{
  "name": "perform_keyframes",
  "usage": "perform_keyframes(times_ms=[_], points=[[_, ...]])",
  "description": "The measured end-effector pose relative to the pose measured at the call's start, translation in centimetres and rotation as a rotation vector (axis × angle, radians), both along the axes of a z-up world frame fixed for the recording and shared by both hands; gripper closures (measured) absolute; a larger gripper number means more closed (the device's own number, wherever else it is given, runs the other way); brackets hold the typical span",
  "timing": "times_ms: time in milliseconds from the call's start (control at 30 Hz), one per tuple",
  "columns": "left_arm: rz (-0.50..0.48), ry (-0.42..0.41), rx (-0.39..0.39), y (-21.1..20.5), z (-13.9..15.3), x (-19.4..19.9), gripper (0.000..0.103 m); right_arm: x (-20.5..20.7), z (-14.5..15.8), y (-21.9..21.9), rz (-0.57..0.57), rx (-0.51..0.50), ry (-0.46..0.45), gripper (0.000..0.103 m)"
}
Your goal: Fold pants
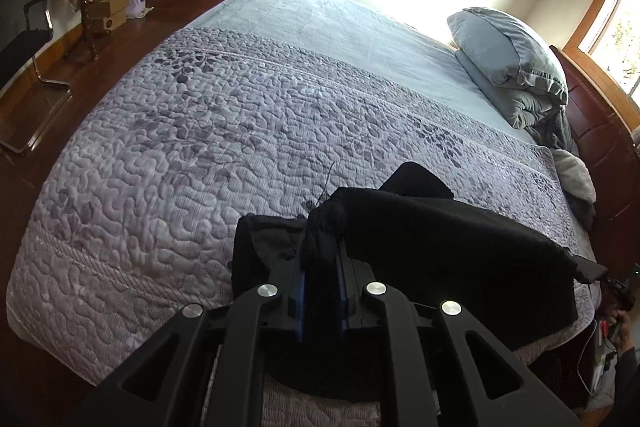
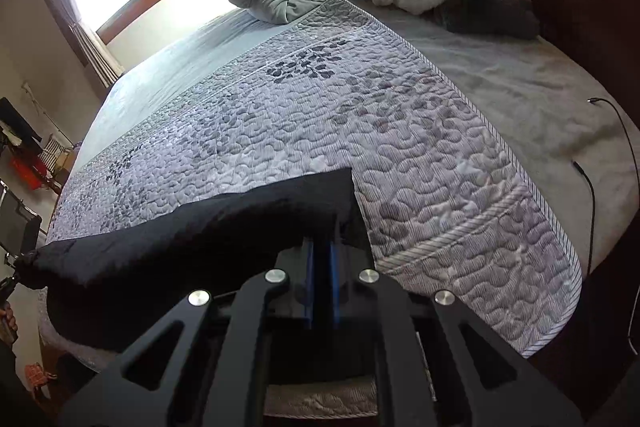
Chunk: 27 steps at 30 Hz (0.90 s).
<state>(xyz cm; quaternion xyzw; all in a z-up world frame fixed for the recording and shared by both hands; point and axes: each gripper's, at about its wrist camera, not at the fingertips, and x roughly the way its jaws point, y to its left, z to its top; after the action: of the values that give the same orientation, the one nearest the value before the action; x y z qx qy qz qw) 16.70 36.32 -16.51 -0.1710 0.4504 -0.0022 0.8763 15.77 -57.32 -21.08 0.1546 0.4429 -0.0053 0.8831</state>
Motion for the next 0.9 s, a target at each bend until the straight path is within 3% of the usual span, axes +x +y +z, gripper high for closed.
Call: perform_keyframes(times_ms=[167, 267, 300, 333, 367, 400, 433, 500, 567, 633, 733, 833, 900], points=[[-0.004, 0.056, 0.040, -0.7, -3.0, -2.2, 0.086, -2.2, -2.9, 1.6, 0.012, -0.027, 0.042, 0.096], [0.011, 0.142, 0.126, -1.2, -5.5, -3.2, 0.076, -3.2, -4.4, 2.0, -0.010, -0.034, 0.081, 0.080], [0.031, 0.172, 0.145, -1.1, -6.4, -3.7, 0.074, -3.7, -4.8, 1.8, -0.020, -0.001, 0.093, 0.064], [0.049, 0.197, 0.149, -0.7, -7.1, -4.2, 0.063, -4.3, -5.2, 1.6, -0.036, 0.026, 0.101, 0.055], [0.084, 0.227, 0.163, -0.1, -7.8, -4.8, 0.054, -5.0, -5.4, 1.4, -0.051, 0.049, 0.107, 0.052], [0.127, 0.250, 0.181, 0.4, -8.4, -5.7, 0.038, -5.7, -5.6, 1.2, -0.064, 0.087, 0.112, 0.051], [0.167, 0.258, 0.184, 1.1, -8.7, -6.6, 0.035, -6.3, -5.9, 0.8, -0.082, 0.143, 0.114, 0.051], [0.254, 0.267, 0.140, 2.8, -9.1, -8.5, 0.035, -7.9, -6.4, 0.2, -0.125, 0.283, 0.100, 0.051], [0.338, 0.230, 0.047, 4.2, -8.9, -10.5, 0.034, -8.8, -6.9, 0.0, -0.152, 0.408, 0.081, 0.051], [0.389, 0.148, -0.071, 4.8, -8.2, -12.2, 0.024, -9.1, -7.5, -0.1, -0.184, 0.502, 0.066, 0.050], [0.364, 0.052, -0.196, 3.8, -7.2, -12.5, 0.018, -8.7, -8.7, -0.3, -0.252, 0.619, 0.049, 0.049], [0.340, 0.038, -0.300, 2.6, -7.3, -11.1, 0.016, -7.8, -10.4, -0.7, -0.338, 0.676, 0.064, 0.039], [0.347, 0.052, -0.347, 1.9, -7.8, -9.9, 0.016, -7.4, -11.7, -0.9, -0.387, 0.720, 0.080, 0.039]])
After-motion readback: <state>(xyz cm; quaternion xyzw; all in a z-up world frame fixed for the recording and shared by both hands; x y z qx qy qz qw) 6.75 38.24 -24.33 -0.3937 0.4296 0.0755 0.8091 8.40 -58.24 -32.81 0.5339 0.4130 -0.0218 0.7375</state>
